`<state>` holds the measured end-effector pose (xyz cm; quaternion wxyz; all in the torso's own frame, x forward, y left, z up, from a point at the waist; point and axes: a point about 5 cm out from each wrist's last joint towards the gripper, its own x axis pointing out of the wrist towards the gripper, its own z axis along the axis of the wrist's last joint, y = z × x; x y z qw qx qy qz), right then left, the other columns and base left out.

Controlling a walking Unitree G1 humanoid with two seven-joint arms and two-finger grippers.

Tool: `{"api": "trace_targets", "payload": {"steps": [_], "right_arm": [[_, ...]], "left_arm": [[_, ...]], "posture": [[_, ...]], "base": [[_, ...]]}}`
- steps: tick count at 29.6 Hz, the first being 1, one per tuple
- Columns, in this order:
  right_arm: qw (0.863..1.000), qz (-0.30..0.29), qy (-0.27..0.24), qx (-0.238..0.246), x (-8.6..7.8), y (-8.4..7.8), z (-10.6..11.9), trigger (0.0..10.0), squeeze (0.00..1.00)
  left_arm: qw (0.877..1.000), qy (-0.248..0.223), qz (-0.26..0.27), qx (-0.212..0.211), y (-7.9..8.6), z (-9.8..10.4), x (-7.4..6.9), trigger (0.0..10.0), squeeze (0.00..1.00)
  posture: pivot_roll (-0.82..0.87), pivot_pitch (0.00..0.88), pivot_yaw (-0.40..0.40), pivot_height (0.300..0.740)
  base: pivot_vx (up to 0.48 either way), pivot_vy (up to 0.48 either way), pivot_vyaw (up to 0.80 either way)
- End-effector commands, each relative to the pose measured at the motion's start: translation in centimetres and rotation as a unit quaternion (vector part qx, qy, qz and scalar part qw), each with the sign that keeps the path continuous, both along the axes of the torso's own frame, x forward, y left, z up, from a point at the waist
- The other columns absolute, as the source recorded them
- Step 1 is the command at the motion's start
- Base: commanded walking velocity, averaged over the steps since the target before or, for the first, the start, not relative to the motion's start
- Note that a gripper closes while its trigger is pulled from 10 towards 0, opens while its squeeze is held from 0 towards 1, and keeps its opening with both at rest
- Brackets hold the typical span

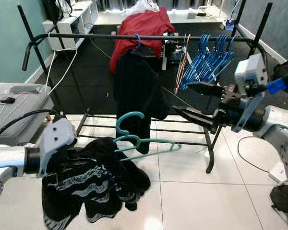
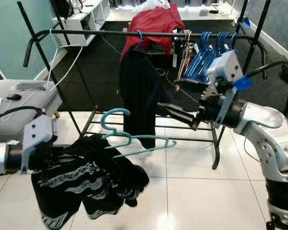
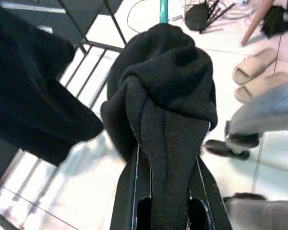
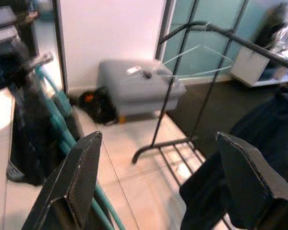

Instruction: Hang hanger

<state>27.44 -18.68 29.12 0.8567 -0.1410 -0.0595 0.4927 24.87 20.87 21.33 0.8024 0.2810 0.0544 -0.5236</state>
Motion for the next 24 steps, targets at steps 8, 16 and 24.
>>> {"api": "trace_targets", "payload": {"steps": [8,16,24], "right_arm": [[0.982,0.113,0.106,-0.107,-3.3,0.9,-3.1,10.0,0.00],[0.980,0.115,0.106,-0.121,-2.9,1.2,-4.4,10.0,0.00],[0.988,0.088,0.059,-0.112,-1.3,1.4,-4.3,10.0,0.00]], "left_arm": [[0.997,-0.052,-0.048,0.022,-1.4,2.4,0.3,10.0,0.00],[0.994,-0.065,-0.088,0.028,-2.6,3.1,0.4,10.0,0.00],[0.986,-0.081,-0.143,0.039,-4.4,3.9,0.2,10.0,0.00]], "posture": [[-0.11,0.057,0.012,0.740],[-0.10,0.050,0.014,0.740],[-0.11,0.039,0.012,0.740]], "base": [[0.000,0.000,0.00],[0.000,0.000,0.00],[0.000,0.000,0.00]]}}
